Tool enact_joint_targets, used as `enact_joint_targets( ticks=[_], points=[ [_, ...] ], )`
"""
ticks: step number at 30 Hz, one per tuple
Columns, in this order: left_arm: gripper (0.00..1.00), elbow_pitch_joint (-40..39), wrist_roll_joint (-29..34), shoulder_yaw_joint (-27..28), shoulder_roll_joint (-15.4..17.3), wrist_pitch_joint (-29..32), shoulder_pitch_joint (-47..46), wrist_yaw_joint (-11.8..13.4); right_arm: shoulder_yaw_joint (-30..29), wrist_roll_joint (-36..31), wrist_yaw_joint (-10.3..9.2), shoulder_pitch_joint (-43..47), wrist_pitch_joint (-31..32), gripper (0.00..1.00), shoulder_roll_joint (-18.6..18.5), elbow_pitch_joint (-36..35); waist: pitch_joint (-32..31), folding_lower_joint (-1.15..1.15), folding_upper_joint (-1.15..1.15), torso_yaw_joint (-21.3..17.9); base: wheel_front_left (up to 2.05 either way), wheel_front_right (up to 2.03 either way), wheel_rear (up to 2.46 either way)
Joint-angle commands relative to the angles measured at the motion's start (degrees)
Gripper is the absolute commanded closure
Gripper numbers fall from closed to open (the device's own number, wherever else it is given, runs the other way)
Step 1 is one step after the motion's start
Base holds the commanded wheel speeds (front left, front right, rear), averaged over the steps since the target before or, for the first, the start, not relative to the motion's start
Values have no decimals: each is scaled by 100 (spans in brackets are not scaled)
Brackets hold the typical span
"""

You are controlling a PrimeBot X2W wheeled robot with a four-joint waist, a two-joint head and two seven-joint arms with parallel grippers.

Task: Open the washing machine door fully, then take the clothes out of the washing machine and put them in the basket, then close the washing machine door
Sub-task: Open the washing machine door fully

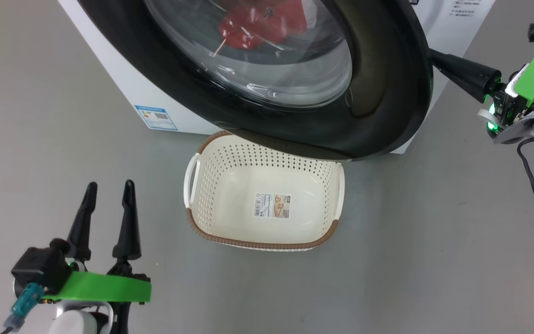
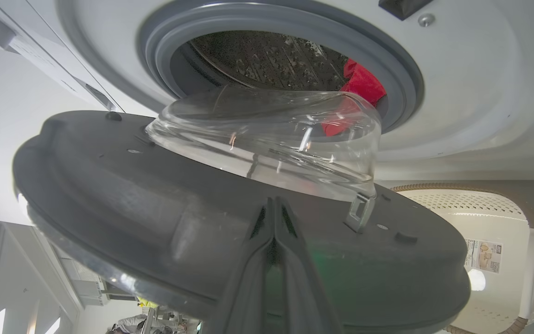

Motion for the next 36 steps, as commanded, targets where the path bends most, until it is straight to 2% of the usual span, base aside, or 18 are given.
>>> enact_joint_targets(
  ticks=[1, 7, 8, 9, 10, 11, 12, 19, 23, 30, 31, 36],
  points=[
    [0, -114, 68, 188, 163, -47, 49, -17, -10, -55, 11, 103, -82, 100, 34, -223, -36, 0, 0, -26, 0, 0, 0],
    [0, -106, 73, 170, 184, -47, 83, -17, -97, -226, 11, 192, -473, 100, 23, -424, -85, 0, 0, -78, 0, 0, 0],
    [0, -106, 73, 164, 187, -47, 85, -17, -116, -260, 11, 205, -552, 70, 15, -474, -85, 0, 0, -85, 0, 0, 0],
    [0, -106, 73, 161, 189, -47, 85, -17, -136, -279, 11, 223, -612, 53, 12, -528, -86, 0, 0, -91, 0, 0, 0],
    [0, -105, 74, 159, 191, -47, 87, -17, -157, -288, 11, 248, -658, 31, 7, -585, -91, 0, 0, -97, 0, 0, 0],
    [0, -101, 75, 157, 193, -47, 89, -17, -178, -313, 11, 274, -723, 4, -6, -667, -97, 0, 0, -102, 0, 0, 0],
    [0, -99, 76, 156, 195, -47, 93, -17, -208, -317, 11, 309, -780, 0, -11, -748, -105, 0, 0, -106, 0, 0, 0],
    [0, -99, 83, 161, 202, -47, 149, -17, -336, -454, 11, 767, -1144, 0, -126, -1634, -163, 0, 0, -143, 0, 0, 0],
    [0, -134, 74, 177, 208, -47, 169, -17, -410, -623, 11, 1108, -1586, 0, -116, -2393, -141, 0, 0, -182, 0, 0, 0],
    [0, -222, 144, 182, 215, -47, 125, -17, -359, -1561, 11, 1950, -2644, 0, -429, -3549, -104, 0, 0, -192, 0, 0, 0],
    [0, -222, 144, 182, 215, -47, 125, -17, -359, -1561, 11, 1950, -2644, 0, -429, -3549, -104, 0, 0, -192, 0, 0, 0],
    [0, -281, 163, 244, 209, -47, 153, -17, -329, -2134, 11, 2478, -3515, 0, -560, -4083, -79, 0, 0, -248, 0, 0, 0]
  ],
)
